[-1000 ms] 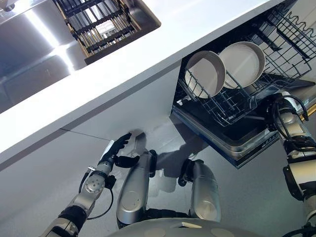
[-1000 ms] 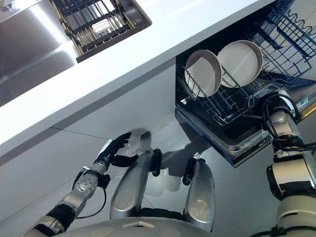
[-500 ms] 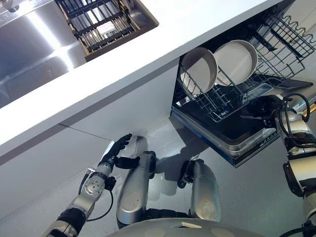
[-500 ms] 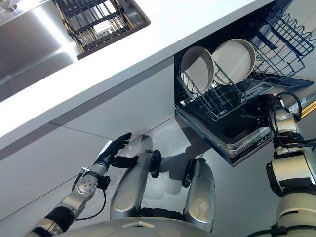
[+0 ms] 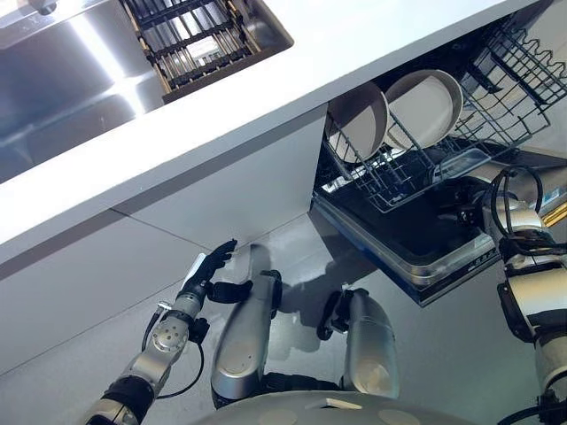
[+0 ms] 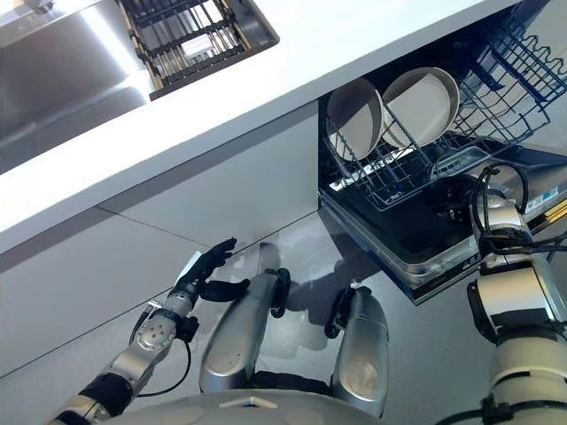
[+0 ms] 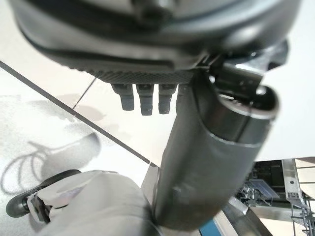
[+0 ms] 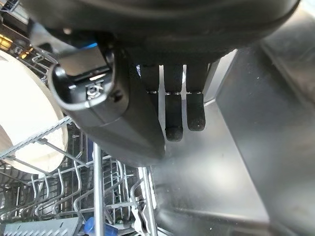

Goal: Pick up plates and place into dishwasher.

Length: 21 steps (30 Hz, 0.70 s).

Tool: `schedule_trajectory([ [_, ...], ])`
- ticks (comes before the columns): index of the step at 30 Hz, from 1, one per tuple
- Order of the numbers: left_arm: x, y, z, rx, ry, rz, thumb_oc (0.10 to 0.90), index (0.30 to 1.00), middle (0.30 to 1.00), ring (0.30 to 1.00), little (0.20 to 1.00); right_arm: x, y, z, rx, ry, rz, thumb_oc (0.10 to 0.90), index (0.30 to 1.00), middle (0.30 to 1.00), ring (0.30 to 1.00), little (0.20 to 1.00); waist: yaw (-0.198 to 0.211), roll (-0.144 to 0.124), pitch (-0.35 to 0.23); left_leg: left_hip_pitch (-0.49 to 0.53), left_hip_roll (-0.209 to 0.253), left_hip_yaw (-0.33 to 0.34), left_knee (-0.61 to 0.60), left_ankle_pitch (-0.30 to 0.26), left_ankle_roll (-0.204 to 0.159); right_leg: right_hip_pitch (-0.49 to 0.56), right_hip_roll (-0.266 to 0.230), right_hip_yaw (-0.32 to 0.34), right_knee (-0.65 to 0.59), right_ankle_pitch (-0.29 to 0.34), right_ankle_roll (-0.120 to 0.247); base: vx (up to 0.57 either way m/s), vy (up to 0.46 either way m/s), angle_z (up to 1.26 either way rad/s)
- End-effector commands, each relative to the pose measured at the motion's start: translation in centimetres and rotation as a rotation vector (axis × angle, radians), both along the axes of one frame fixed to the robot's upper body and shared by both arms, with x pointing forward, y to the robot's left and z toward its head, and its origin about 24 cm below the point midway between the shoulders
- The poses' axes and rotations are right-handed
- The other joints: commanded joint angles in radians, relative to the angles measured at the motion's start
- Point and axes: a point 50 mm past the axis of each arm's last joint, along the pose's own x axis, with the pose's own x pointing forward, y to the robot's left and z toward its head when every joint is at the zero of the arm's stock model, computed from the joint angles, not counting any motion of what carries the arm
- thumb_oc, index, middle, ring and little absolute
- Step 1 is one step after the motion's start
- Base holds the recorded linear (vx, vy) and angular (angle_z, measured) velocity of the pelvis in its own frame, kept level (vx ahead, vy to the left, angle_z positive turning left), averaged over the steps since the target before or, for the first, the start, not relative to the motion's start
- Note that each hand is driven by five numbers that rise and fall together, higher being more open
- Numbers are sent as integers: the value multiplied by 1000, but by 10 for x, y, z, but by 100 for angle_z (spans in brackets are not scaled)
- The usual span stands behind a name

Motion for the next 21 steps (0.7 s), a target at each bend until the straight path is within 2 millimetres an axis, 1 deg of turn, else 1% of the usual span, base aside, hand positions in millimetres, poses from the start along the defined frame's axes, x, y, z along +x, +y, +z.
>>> schedule_trajectory([
  [1,-7,0,18,-49,-110,5,800,900,900,900,900,44,32,94,101,-408,116,100,300,300,300,200,97,44,-40,32,-12,-2,39,-88,71,63,-10,5,35,34,-8,27,24,26],
  [3,-8,2,19,-56,-109,18,800,900,900,900,900,46,34,108,145,-499,99,100,300,300,300,200,104,49,-36,27,-19,-6,41,-86,69,63,-16,-2,43,30,-9,19,17,16],
  [8,-10,2,22,-64,-135,12,800,900,900,900,900,49,41,129,242,-643,99,100,300,300,300,200,118,56,-29,12,-33,-14,41,-82,67,54,-26,-11,49,28,-7,-10,2,14],
  [9,-10,1,23,-64,-142,4,800,900,900,900,900,49,42,136,259,-688,101,100,300,300,300,200,121,57,-27,9,-36,-16,40,-82,67,53,-26,-13,48,29,-6,-24,1,19],
  [11,-9,-1,25,-63,-156,-9,800,900,900,900,900,49,46,150,380,-794,108,100,300,300,300,200,125,59,-26,6,-39,-21,38,-82,65,52,-26,-17,46,28,-6,-21,2,12],
  [12,-9,-1,26,-63,-159,-12,800,900,900,900,900,49,46,153,404,-820,107,100,300,300,300,200,126,59,-27,5,-39,-22,39,-83,65,51,-26,-18,46,27,-6,-15,-1,7],
  [15,-9,0,28,-71,-161,-13,800,900,900,900,900,46,51,175,520,-1026,110,100,300,300,300,200,131,63,-28,1,-41,-27,39,-86,65,53,-28,-24,44,24,-5,-3,-4,8],
  [17,-10,0,28,-72,-160,-13,800,900,900,900,900,45,52,181,532,-1083,103,100,300,300,300,200,133,64,-29,2,-42,-28,39,-86,64,56,-28,-26,42,24,-5,15,-1,6],
  [18,-10,0,28,-74,-161,-15,800,900,900,900,900,42,51,190,554,-1155,85,100,300,300,300,200,135,66,-32,1,-43,-29,39,-86,63,60,-28,-28,39,24,-4,14,2,5],
  [21,-11,0,28,-76,-164,-20,800,900,900,900,900,37,48,203,539,-1263,41,100,300,300,300,200,139,69,-35,0,-46,-31,39,-89,63,64,-29,-33,35,24,-3,4,-3,14],
])
